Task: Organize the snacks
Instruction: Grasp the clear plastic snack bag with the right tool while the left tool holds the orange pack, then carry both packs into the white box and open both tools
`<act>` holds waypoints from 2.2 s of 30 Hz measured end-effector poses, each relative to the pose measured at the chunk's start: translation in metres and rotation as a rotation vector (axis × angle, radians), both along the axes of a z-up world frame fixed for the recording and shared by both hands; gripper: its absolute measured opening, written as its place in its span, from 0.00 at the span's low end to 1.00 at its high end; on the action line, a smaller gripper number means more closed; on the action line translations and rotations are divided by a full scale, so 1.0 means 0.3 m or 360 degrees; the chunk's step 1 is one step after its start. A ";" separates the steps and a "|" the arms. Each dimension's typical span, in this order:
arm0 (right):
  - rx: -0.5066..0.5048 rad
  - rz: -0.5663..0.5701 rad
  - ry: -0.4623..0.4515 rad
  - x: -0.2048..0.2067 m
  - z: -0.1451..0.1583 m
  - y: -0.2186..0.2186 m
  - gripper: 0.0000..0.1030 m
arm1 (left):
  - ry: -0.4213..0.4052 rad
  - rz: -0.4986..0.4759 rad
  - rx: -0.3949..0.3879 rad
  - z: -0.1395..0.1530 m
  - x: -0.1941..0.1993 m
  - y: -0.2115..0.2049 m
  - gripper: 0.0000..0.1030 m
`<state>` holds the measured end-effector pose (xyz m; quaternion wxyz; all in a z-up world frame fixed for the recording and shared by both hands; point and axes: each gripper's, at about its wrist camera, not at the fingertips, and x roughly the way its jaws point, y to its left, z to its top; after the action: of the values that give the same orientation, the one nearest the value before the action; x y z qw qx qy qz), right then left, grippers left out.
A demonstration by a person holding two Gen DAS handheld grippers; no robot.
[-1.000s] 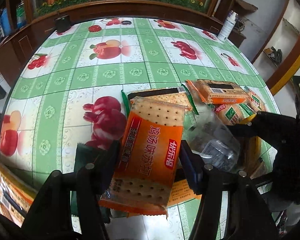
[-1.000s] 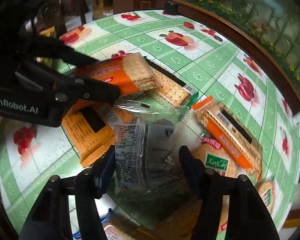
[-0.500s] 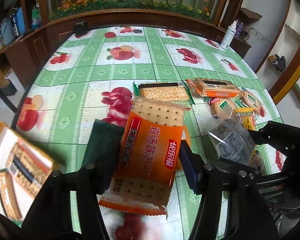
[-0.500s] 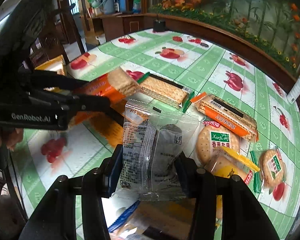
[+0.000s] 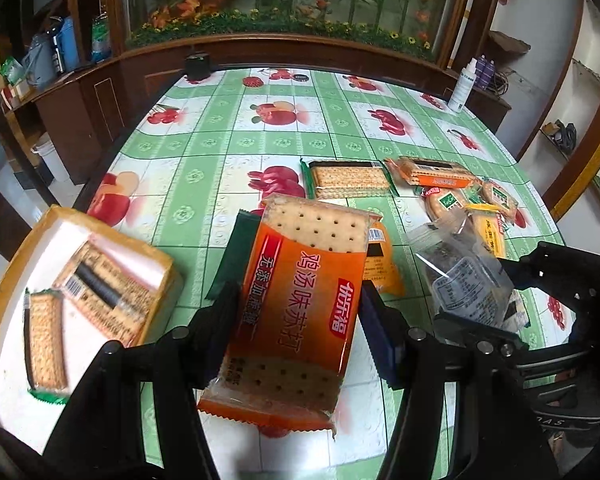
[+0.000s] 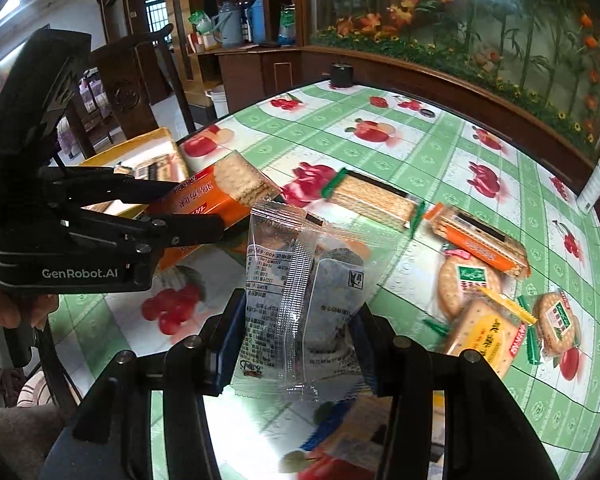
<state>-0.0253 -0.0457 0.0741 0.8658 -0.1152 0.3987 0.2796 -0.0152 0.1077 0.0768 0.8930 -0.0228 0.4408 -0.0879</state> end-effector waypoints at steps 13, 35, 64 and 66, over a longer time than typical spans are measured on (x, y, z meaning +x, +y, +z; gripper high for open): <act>0.0027 0.0041 -0.0040 -0.064 0.036 0.107 0.48 | -0.0047 0.0063 -0.0025 0.031 -0.114 0.100 0.59; 0.0025 0.0312 -0.0078 -0.035 0.091 0.446 0.48 | -0.0088 0.0322 0.0003 0.094 -0.219 0.440 0.59; -0.0146 0.0502 0.0127 0.047 -0.087 0.821 0.52 | 0.0180 0.0683 0.0069 -0.090 -0.202 0.760 0.61; -0.0107 0.0497 0.0161 0.052 -0.087 0.819 0.57 | 0.0208 0.0702 0.0028 -0.095 -0.198 0.771 0.63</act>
<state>-0.0096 0.1998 0.0480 0.7863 -0.1906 0.4280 0.4027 -0.0745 0.3390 0.0483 0.8604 -0.1166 0.4826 0.1149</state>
